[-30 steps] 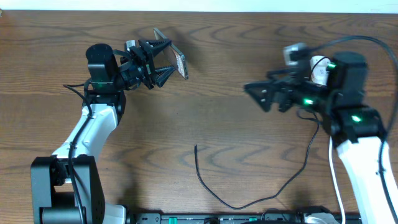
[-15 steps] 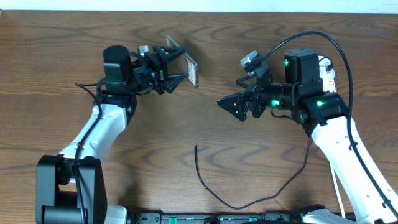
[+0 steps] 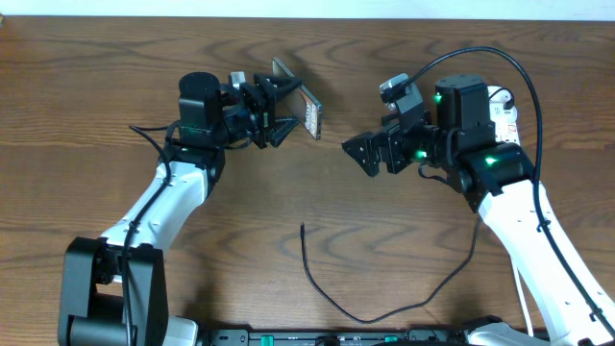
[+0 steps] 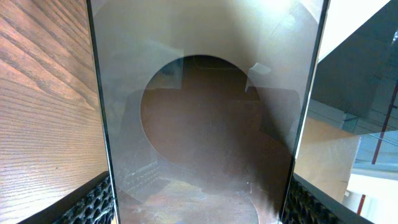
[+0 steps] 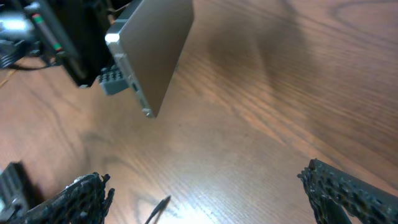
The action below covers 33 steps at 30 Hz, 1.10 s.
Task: Plug charger to phone and switch on socket
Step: 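Bring both grippers together, right gripper approaching the phone's bottom, then close the right gripper on the phone's edge beside the left gripper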
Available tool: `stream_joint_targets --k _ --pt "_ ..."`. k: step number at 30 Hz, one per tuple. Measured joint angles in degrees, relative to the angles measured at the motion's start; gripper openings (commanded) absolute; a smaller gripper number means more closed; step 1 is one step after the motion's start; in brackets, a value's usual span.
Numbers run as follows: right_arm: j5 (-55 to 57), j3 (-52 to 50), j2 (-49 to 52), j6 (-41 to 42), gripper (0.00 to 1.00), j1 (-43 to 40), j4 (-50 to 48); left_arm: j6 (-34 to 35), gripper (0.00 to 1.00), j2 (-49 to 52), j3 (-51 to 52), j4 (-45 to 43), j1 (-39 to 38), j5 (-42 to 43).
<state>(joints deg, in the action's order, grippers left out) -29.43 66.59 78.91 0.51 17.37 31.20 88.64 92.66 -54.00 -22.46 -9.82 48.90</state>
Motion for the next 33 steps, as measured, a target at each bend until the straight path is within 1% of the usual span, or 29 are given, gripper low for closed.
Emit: stream_joint_targets --k 4,11,22,28,31,33 --pt "2.73 0.0 0.0 1.07 0.99 2.29 -2.19 -0.02 0.07 0.0 0.0 -0.02 -1.14 -1.33" --pt "6.62 0.0 0.02 2.43 0.99 5.99 -2.75 0.02 0.07 0.0 0.0 -0.02 -3.17 -2.91" --pt "10.47 0.0 0.02 9.27 0.99 6.12 -6.97 3.37 0.07 0.0 0.0 -0.02 -5.25 -3.91" --pt "10.91 0.0 0.02 10.62 0.99 6.12 -7.34 6.4 0.08 0.0 0.0 -0.02 -7.26 -3.91" --pt "11.02 0.0 0.04 10.86 0.95 6.12 -7.32 7.65 0.07 0.0 0.0 -0.02 -7.61 -3.89" --pt "11.04 0.0 0.2 11.08 0.95 6.12 -7.32 8.28 0.07 0.0 0.0 -0.02 -7.61 -3.89"
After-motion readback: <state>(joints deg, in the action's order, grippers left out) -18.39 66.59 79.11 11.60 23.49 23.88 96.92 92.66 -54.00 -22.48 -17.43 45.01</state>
